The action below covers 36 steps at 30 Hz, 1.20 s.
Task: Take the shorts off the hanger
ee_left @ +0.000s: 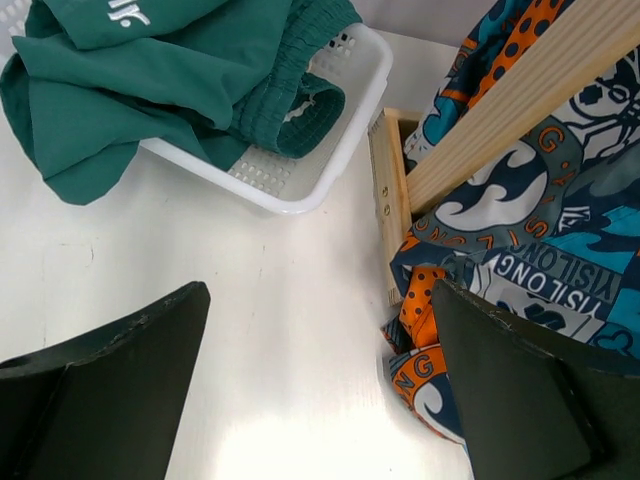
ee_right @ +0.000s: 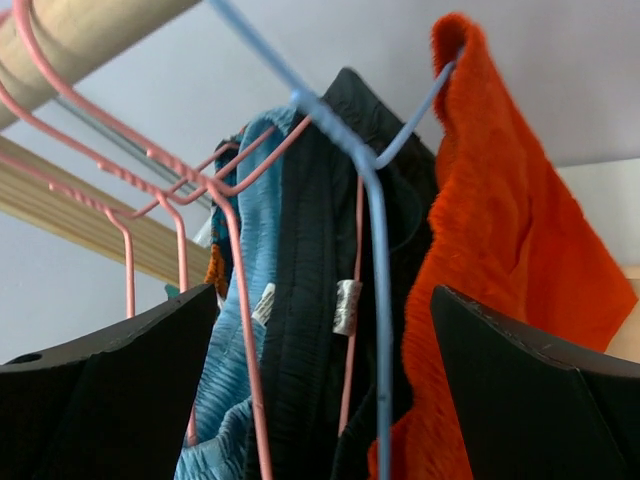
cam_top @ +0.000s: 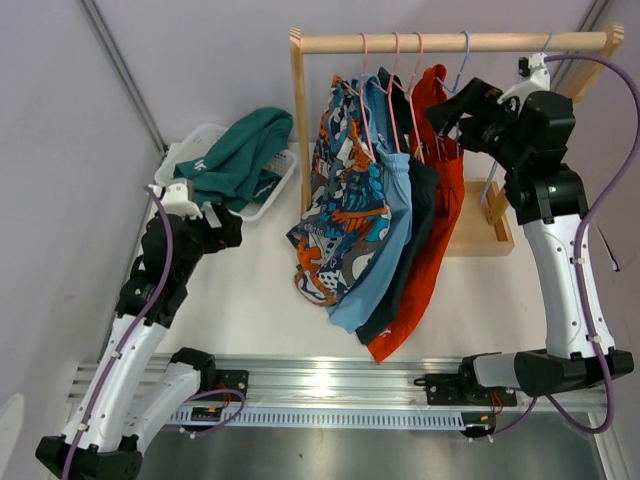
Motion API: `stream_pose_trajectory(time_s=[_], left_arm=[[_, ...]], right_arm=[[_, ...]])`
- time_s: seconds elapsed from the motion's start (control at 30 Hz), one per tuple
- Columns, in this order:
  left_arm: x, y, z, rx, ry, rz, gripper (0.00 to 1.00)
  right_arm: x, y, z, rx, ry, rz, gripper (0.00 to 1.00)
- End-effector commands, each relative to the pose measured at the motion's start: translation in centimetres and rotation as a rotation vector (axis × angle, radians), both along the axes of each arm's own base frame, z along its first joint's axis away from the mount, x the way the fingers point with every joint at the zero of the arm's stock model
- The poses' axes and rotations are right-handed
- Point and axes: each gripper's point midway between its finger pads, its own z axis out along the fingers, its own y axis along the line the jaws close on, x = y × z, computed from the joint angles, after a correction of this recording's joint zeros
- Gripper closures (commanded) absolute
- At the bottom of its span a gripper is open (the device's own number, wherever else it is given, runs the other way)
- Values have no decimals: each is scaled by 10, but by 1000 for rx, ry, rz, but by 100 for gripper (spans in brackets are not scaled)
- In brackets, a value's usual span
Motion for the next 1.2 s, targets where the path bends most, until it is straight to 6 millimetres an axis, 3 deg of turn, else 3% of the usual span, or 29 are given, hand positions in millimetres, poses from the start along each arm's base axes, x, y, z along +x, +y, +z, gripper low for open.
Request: stream_pose_trajectory(time_s=[0.0, 0.07, 0.1, 0.17, 0.2, 0.27, 0.3, 0.33, 0.5, 0.6, 0.63, 0.67, 0.7, 0.73, 0.77, 0.8, 0.83, 0.87, 0.9, 0.93, 0.97, 1.0, 1.1, 1.17], left_arm=[[-1, -8, -2, 5, -24, -52, 1], [-1, -12, -3, -6, -22, -68, 1], [-1, -13, -3, -9, -20, -73, 1], [-1, -14, -3, -12, -21, -77, 1], [-1, -15, -3, -13, -20, -83, 1], [-1, -16, -4, -14, -17, -88, 1], [-1, -16, -6, -12, -14, -89, 1], [0, -15, -5, -11, -12, -82, 0], [0, -18, 7, -3, -34, -101, 1], [-6, -38, 48, -15, -112, -159, 1], [-11, -53, 56, -5, -123, -195, 1], [-14, -63, 87, -15, -169, -220, 1], [-16, -75, 96, -3, -179, -255, 1], [-28, -100, 104, -7, -187, -341, 1], [-29, -111, 137, -16, -235, -356, 1], [-32, -123, 145, -11, -243, -389, 1], [-46, -149, 151, -15, -246, -474, 1], [-53, -159, 174, -27, -284, -507, 1], [-54, -178, 183, -24, -286, -547, 1], [-72, -200, 199, -48, -312, -625, 1], [-78, -214, 202, -47, -318, -663, 1], [-91, -245, 205, -44, -331, -751, 1], [-123, -292, 216, -98, -364, -909, 1], [-135, -324, 204, -115, -345, -982, 1]], right_arm=[[-1, -4, 30, -34, -105, -60, 11], [5, -3, 21, -40, -86, -72, 22], [9, -3, 18, -42, -79, -79, 34], [11, 0, 14, -45, -73, -85, 48], [13, -2, 12, -48, -69, -97, 63], [14, -3, 11, -55, -64, -111, 78], [14, -4, 9, -60, -60, -115, 92], [14, -5, 11, -64, -63, -119, 97], [7, -12, 20, -84, -82, -146, 100], [-3, -15, 36, -84, -120, -151, 100], [-5, -21, 43, -83, -133, -181, 100], [-13, -24, 56, -77, -162, -193, 100], [-17, -27, 64, -73, -176, -202, 100], [-21, -29, 72, -70, -194, -212, 100], [-30, -35, 86, -59, -223, -237, 100], [-35, -39, 92, -52, -235, -251, 100], [-40, -43, 99, -46, -248, -267, 100], [-50, -49, 108, -37, -264, -294, 100], [-54, -53, 112, -34, -268, -308, 100], [-57, -55, 113, -32, -268, -319, 100], [-62, -59, 114, -32, -266, -331, 100], [-69, -61, 118, -26, -275, -338, 100], [-82, -65, 116, -9, -263, -346, 100], [-88, -64, 113, 7, -255, -339, 100]])
